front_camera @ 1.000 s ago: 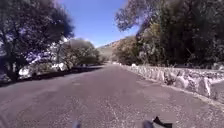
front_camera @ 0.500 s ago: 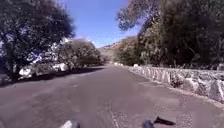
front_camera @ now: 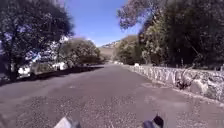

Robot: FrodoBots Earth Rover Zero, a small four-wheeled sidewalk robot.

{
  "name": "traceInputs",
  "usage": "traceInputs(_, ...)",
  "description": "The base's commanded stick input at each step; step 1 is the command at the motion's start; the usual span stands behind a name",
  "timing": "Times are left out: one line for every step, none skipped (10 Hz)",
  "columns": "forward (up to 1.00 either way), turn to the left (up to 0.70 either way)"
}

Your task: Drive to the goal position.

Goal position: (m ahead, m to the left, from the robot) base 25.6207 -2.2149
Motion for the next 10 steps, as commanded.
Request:
traceInputs(0.5, 0.0)
traceInputs(0.5, 0.0)
traceInputs(0.5, 0.0)
traceInputs(0.5, 0.0)
traceInputs(0.5, 0.0)
traceInputs(0.5, -0.05)
traceInputs(0.5, -0.25)
traceInputs(0.5, -0.45)
traceInputs(0.5, -0.35)
traceInputs(0.5, -0.15)
